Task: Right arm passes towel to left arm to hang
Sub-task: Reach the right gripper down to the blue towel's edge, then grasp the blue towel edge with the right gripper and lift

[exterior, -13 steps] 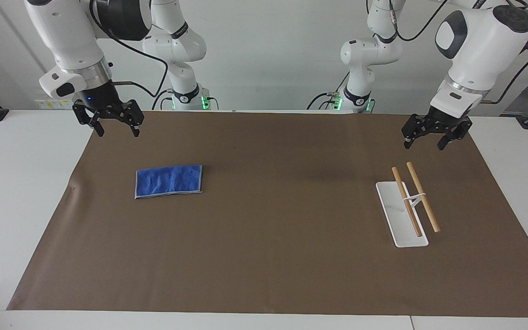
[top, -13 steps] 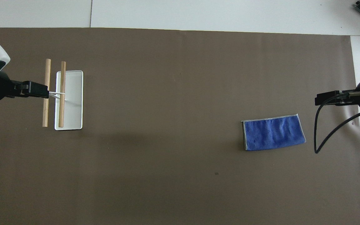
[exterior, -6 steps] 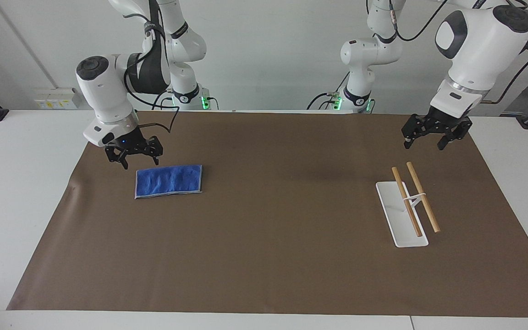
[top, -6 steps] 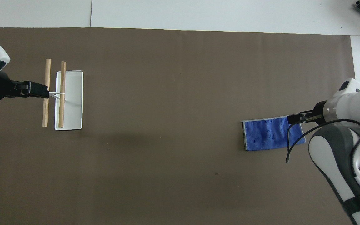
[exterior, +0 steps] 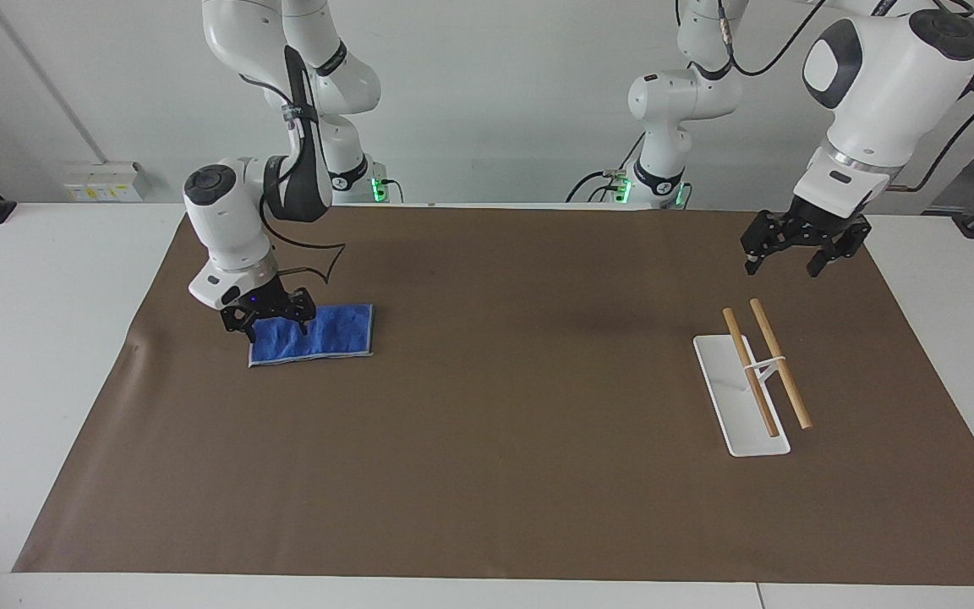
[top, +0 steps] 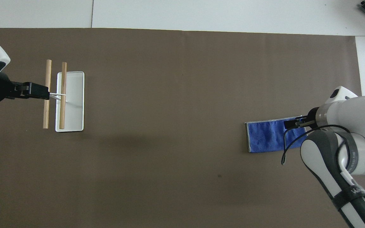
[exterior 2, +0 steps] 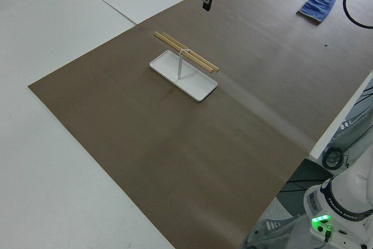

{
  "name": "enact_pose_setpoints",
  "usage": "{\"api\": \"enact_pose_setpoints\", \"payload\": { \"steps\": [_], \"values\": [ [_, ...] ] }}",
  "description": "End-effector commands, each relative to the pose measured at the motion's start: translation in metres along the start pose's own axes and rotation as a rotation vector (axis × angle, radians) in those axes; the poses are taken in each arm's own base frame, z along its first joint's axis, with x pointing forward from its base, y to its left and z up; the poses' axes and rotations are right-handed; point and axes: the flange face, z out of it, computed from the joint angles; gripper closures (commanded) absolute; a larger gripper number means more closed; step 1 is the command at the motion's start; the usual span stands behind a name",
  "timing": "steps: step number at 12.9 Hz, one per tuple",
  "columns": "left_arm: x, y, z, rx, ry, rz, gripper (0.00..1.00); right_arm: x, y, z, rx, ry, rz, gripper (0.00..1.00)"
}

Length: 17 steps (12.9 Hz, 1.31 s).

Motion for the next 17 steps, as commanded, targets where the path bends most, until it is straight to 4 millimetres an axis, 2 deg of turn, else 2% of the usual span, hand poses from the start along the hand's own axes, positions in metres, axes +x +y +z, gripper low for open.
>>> {"api": "enact_pose_setpoints", "payload": {
  "steps": [1, 6, 7, 8, 9, 10, 12, 14, 15, 17],
  "values": [
    [-0.009, -0.004, -0.003, 0.017, -0.004, 0.007, 0.0, -0.011, 0.002, 0.016, 0.031, 0.016, 0.024, 0.0],
    [-0.008, -0.004, -0.002, 0.016, -0.005, 0.007, 0.0, -0.029, 0.001, 0.032, 0.029, 0.027, 0.035, 0.0],
    [-0.008, -0.004, -0.002, 0.016, -0.005, 0.007, 0.0, -0.03, 0.002, 0.032, 0.029, 0.027, 0.039, 0.08],
    [-0.009, -0.004, -0.002, 0.017, -0.004, 0.007, 0.0, -0.029, 0.002, 0.031, 0.028, 0.029, 0.043, 0.37],
    [-0.008, -0.004, -0.002, 0.016, -0.005, 0.007, 0.0, -0.031, 0.005, 0.032, 0.028, 0.027, 0.049, 0.46],
    [-0.009, -0.004, -0.002, 0.017, -0.004, 0.007, 0.0, -0.031, 0.005, 0.033, 0.028, 0.025, 0.05, 0.6],
    [-0.008, -0.004, -0.002, 0.016, -0.005, 0.007, 0.0, -0.031, 0.005, 0.032, 0.029, 0.027, 0.059, 1.0],
    [-0.009, -0.004, -0.003, 0.017, -0.004, 0.007, 0.0, -0.026, 0.006, 0.028, 0.029, 0.032, 0.074, 1.0],
    [-0.009, -0.004, -0.003, 0.017, -0.004, 0.007, 0.0, -0.018, 0.003, 0.019, 0.031, 0.049, 0.085, 1.0],
    [-0.009, -0.004, -0.002, 0.017, -0.004, 0.007, 0.0, 0.004, 0.001, -0.016, 0.05, 0.026, 0.103, 1.0]
  ]
}}
